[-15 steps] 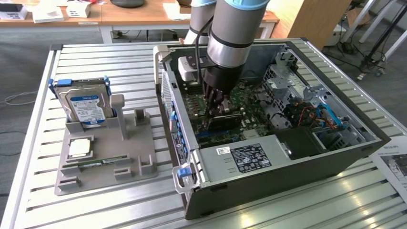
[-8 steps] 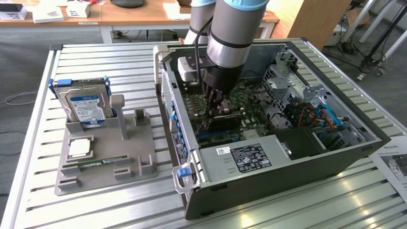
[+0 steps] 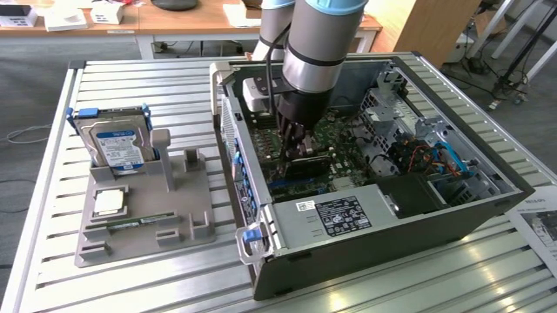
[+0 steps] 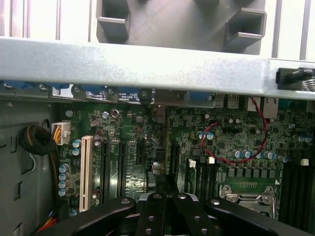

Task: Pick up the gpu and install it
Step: 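Press down on the gpu until it lock into place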

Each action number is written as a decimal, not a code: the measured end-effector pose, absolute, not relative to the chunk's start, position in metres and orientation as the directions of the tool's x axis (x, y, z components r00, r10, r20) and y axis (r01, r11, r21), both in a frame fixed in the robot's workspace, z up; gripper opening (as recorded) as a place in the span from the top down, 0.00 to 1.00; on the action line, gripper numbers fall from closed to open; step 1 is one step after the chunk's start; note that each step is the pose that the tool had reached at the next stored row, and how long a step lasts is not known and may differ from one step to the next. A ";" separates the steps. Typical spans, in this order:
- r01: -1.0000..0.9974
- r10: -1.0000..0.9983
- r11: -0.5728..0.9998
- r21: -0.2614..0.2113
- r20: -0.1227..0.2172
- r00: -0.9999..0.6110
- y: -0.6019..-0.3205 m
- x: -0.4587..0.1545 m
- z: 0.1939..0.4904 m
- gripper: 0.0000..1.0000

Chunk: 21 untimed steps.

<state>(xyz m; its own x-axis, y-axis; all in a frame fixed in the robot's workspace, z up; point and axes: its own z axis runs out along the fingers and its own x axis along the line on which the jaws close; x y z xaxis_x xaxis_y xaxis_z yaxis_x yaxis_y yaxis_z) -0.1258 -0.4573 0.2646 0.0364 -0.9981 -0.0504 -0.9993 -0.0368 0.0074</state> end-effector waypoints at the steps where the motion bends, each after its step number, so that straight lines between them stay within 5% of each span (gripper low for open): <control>1: -0.999 -0.998 -0.037 0.007 -0.052 0.036 -0.457 -0.126 0.266 0.89; 21: -0.999 -0.998 -0.037 0.025 -0.051 0.036 -0.458 -0.111 0.274 0.89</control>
